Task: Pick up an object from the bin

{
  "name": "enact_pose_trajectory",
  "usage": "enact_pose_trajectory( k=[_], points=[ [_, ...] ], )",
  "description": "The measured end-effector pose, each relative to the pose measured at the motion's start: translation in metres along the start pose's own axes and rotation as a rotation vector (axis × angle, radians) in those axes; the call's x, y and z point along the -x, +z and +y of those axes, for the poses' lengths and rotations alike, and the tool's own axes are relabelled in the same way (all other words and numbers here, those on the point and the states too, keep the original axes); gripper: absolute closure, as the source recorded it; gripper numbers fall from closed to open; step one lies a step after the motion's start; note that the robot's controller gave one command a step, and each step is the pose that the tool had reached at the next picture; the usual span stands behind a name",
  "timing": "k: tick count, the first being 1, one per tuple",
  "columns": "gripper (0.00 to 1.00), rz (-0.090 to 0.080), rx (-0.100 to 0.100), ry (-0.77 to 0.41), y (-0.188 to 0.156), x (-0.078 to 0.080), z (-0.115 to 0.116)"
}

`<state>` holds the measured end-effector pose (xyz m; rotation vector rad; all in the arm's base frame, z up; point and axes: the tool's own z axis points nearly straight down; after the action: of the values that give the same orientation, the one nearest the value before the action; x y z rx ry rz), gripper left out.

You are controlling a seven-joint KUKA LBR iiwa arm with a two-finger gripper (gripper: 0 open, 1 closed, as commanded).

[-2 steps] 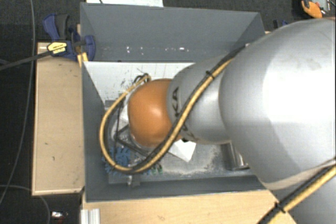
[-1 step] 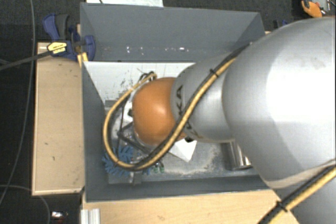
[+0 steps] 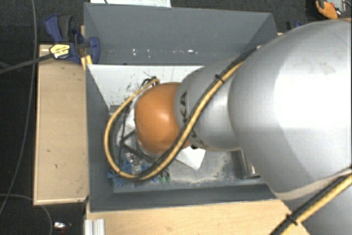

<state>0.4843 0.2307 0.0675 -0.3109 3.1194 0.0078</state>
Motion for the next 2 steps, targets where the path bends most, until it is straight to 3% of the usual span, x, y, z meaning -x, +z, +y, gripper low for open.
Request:
enact_pose_trajectory(
  k=[2],
  points=[
    [1.00, 0.003, -0.001, 0.003, -0.0093, -0.0012, -0.0003]
  ],
)
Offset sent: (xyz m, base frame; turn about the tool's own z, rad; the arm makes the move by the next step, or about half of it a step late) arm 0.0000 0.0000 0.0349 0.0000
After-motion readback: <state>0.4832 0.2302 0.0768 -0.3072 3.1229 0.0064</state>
